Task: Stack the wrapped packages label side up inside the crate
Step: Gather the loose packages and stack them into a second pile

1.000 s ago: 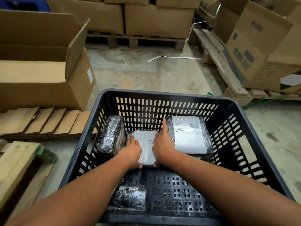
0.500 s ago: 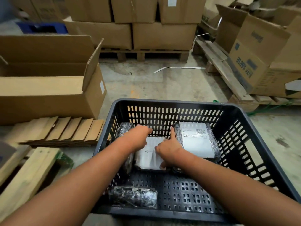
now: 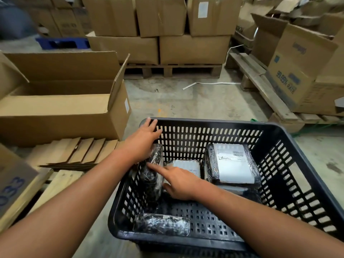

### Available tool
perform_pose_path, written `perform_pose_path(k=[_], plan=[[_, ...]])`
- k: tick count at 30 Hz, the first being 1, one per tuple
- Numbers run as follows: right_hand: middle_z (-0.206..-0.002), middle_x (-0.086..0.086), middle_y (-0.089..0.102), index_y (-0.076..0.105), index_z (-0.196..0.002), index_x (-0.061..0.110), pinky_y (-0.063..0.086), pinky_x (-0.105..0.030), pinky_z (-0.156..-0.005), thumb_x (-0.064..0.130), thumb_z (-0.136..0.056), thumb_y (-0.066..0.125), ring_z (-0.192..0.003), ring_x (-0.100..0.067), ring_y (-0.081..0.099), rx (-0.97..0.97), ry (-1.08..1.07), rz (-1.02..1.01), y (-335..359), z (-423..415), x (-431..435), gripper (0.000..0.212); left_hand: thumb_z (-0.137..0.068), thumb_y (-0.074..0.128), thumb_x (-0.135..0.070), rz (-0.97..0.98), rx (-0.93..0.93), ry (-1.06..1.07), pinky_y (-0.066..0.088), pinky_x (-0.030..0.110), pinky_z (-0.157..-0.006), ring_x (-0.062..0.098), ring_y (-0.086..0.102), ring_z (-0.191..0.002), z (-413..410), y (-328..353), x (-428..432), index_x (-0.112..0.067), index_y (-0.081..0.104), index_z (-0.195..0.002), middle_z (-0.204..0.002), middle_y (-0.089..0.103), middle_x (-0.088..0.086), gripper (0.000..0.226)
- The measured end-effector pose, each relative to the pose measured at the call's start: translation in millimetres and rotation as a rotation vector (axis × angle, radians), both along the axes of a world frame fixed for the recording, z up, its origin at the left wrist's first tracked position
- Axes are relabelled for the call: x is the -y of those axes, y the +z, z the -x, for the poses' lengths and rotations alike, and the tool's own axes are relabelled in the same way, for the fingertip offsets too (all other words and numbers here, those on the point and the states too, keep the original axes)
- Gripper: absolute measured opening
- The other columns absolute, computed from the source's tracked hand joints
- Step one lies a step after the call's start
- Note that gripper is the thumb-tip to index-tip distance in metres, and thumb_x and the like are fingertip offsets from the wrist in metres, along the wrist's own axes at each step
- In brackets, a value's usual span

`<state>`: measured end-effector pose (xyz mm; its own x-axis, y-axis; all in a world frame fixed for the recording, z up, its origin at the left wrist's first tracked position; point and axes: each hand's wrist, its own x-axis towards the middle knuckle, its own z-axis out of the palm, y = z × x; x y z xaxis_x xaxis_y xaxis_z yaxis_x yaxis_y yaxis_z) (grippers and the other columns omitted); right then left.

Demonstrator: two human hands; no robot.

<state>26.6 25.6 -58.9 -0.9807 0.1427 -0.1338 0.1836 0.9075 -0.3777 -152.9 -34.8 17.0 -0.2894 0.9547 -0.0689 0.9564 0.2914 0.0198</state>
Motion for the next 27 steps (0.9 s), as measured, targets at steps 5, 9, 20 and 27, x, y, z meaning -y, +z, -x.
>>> perform_pose_path(k=[5,9,20,27], plan=[[-0.157,-0.022,0.043,0.028,-0.149,0.040,0.054,-0.054,-0.103,0.071,-0.086,0.067,-0.132,-0.041,0.057,-0.076,-0.132,0.087,-5.3,4.3,2.7,0.080,-0.095,0.068,-0.020,0.051,0.278,0.311,0.032,0.039,-0.115,0.036,0.019,-0.152,1.4,-8.6,21.7,-0.021,-0.010,-0.161,-0.168,-0.014,0.017,0.102],[-0.129,-0.009,0.059,0.036,-0.124,0.032,0.059,-0.043,-0.088,0.057,-0.083,0.080,-0.107,-0.029,0.067,-0.238,-0.315,0.247,-20.7,11.9,12.2,0.065,-0.090,0.060,0.001,-0.039,0.362,0.341,0.040,0.027,-0.086,0.030,0.048,-0.134,3.9,-12.8,21.8,-0.023,-0.009,-0.161,-0.161,0.024,0.014,0.102],[-0.117,0.012,0.068,0.066,-0.126,0.030,0.053,-0.017,-0.093,0.032,-0.080,0.090,-0.102,0.006,0.065,-0.381,-0.524,0.613,-23.2,4.1,-6.4,0.052,-0.084,0.057,0.008,-0.040,0.398,0.362,0.042,0.020,-0.061,0.023,0.055,-0.093,-3.4,-5.8,20.7,-0.023,-0.013,-0.160,-0.158,0.024,0.018,0.108],[-0.121,-0.007,0.068,0.065,-0.129,0.042,0.067,-0.045,-0.068,0.015,-0.079,0.084,-0.093,-0.027,0.078,-0.360,-0.606,0.874,11.5,-22.3,-44.5,0.059,-0.085,0.050,0.010,-0.056,0.419,0.372,0.043,0.022,-0.053,0.010,0.053,-0.075,-5.8,-2.5,23.8,-0.030,-0.011,-0.160,-0.158,0.025,0.016,0.105]])
